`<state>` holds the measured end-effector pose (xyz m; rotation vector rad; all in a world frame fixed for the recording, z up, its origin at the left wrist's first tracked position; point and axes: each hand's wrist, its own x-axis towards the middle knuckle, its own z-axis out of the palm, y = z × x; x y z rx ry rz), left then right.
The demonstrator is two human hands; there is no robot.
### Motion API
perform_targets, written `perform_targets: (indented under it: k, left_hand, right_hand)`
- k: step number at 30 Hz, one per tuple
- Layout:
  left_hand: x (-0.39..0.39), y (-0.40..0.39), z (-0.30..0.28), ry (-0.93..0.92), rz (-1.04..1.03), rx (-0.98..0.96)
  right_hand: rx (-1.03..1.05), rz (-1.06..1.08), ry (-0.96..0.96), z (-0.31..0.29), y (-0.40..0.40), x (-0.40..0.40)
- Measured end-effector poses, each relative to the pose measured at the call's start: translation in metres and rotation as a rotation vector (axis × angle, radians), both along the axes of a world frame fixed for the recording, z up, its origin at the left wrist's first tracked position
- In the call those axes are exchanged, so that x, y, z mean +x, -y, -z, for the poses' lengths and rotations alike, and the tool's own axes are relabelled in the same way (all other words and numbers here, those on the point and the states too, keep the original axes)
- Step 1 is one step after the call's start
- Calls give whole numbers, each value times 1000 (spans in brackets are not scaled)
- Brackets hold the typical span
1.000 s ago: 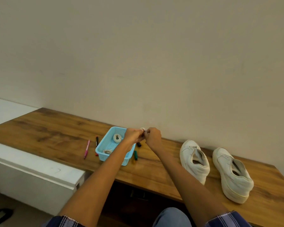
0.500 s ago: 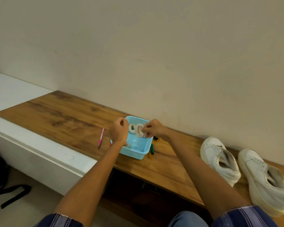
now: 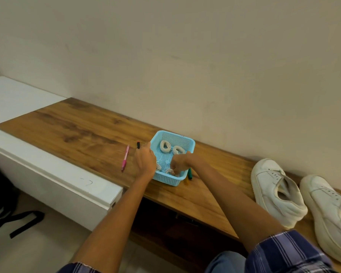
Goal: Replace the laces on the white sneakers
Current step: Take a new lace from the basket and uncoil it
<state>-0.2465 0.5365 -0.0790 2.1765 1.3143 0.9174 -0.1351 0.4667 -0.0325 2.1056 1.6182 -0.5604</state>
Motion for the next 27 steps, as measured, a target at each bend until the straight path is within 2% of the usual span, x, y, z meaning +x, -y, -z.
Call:
perform_targets:
  k: [3, 6, 10, 16, 20, 25, 27]
  left_hand:
    - [0, -1, 2, -8, -14, 11]
    - [1, 0, 3, 4, -10, 12]
    - [1, 0, 4, 10, -8, 5]
    - [2, 0, 4, 21, 10, -13]
    - [4, -2, 4, 10, 10, -23]
    - [3, -3, 6, 6, 24, -32]
    - [3, -2, 5, 8, 26, -43]
  right_hand:
    - [-2, -5, 28, 7, -3, -3]
    - [125, 21, 24, 12, -5, -2]
    - [271, 85, -58, 16, -1, 6]
    - [316, 119, -167, 12, -3, 8]
    - [373, 138, -99, 8, -7, 10]
    - [531, 116, 137, 14, -10, 12]
    - [516, 60, 116, 17, -14, 10]
